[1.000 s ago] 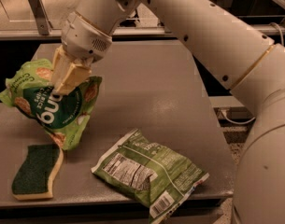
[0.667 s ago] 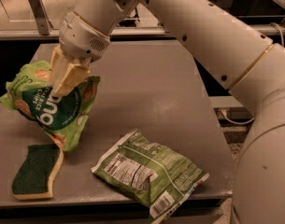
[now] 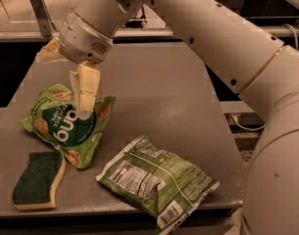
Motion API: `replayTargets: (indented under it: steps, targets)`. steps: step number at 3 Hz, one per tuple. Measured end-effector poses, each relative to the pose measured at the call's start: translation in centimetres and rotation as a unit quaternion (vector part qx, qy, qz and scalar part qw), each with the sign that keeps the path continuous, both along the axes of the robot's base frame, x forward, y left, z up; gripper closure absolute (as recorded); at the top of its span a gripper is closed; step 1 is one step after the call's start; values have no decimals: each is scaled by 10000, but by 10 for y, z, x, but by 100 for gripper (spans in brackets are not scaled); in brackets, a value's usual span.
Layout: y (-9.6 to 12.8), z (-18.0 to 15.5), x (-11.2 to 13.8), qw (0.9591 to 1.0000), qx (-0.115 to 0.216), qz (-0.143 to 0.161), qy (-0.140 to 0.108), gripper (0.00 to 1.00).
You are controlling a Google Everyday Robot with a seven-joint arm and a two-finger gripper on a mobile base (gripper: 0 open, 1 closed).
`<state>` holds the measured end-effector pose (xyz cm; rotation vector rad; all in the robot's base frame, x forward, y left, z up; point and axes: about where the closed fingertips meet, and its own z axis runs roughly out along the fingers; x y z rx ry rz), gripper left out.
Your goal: Move green rice chip bag near sponge
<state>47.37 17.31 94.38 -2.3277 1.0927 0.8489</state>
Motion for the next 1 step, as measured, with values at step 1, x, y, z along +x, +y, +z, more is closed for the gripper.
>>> replayTargets:
  steps: [1]
  targets:
    - [0,0,0,10000,0,0,0,0]
